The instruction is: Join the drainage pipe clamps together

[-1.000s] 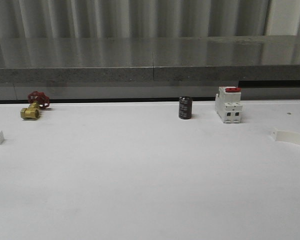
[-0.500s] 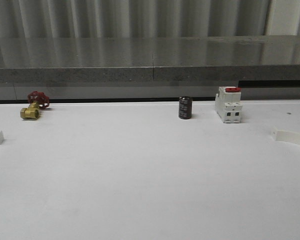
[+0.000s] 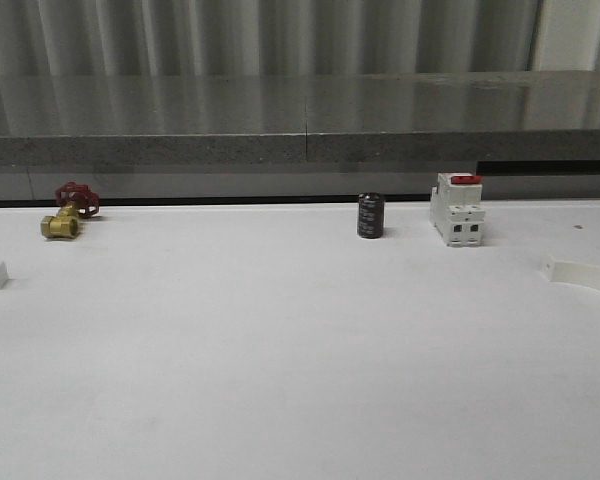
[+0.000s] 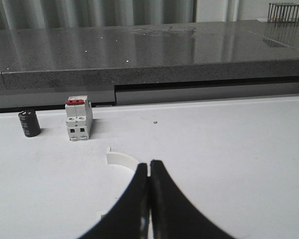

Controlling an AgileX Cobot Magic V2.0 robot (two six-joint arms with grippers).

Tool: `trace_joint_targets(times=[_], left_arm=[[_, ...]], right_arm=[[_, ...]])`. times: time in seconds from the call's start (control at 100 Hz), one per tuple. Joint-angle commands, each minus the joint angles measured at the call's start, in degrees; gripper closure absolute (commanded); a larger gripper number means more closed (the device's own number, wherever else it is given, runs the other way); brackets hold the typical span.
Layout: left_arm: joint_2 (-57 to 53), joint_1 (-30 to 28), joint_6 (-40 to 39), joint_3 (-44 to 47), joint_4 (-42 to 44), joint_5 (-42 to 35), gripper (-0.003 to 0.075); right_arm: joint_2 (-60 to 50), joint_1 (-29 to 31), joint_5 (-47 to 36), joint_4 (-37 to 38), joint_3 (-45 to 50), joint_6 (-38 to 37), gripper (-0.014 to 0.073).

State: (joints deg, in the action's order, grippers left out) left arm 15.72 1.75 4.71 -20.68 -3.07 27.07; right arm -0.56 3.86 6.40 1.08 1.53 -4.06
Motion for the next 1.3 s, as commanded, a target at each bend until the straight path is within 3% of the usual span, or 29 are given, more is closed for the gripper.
trace_joint_targets(times=[0.0, 0.09, 0.21, 0.29, 0.69, 0.89, 1.1, 1.29], left_arm=[[6.9, 0.1, -0.2, -5.7, 0.6, 0.6, 0.0712], [13.8, 0.1, -0.2, -9.5, 0.8, 3.4, 0.0584], [22.6, 0.1, -0.2, -13.4, 1.5, 4.8, 0.0306], [28.0, 0.1, -0.2, -15.5, 2.7, 4.8, 0.0229], [56.4, -6.4, -6.2, -31.1, 1.8, 15.2, 0.0229], [69.4, -6.4, -6.2, -38.9, -0.6, 21.9, 0.0229], [78.9, -6.4, -6.2, -43.1, -0.6, 20.6, 0.0229], [83.9, -6.4, -6.2, -43.3, -0.6, 14.1, 0.0229]], right_arm=[[-1.1, 0.3, -4.2, 0.0, -0.9, 0.3, 0.0659], [-1.1, 0.3, -4.2, 0.0, -0.9, 0.3, 0.0659], [-1.1, 0.3, -4.2, 0.0, -0.9, 0.3, 0.0659], [-1.1, 0.3, -4.2, 0.0, -0.9, 0.3, 0.0659], [-1.1, 0.3, -4.2, 0.0, -0.9, 0.3, 0.0659], [-1.1, 0.3, -4.2, 0.0, -0.9, 0.3, 0.0659], [-1.1, 0.3, -4.2, 0.0, -0.9, 0.3, 0.0659], [-1.1, 0.3, -4.2, 0.0, -0.9, 0.3, 0.0659]])
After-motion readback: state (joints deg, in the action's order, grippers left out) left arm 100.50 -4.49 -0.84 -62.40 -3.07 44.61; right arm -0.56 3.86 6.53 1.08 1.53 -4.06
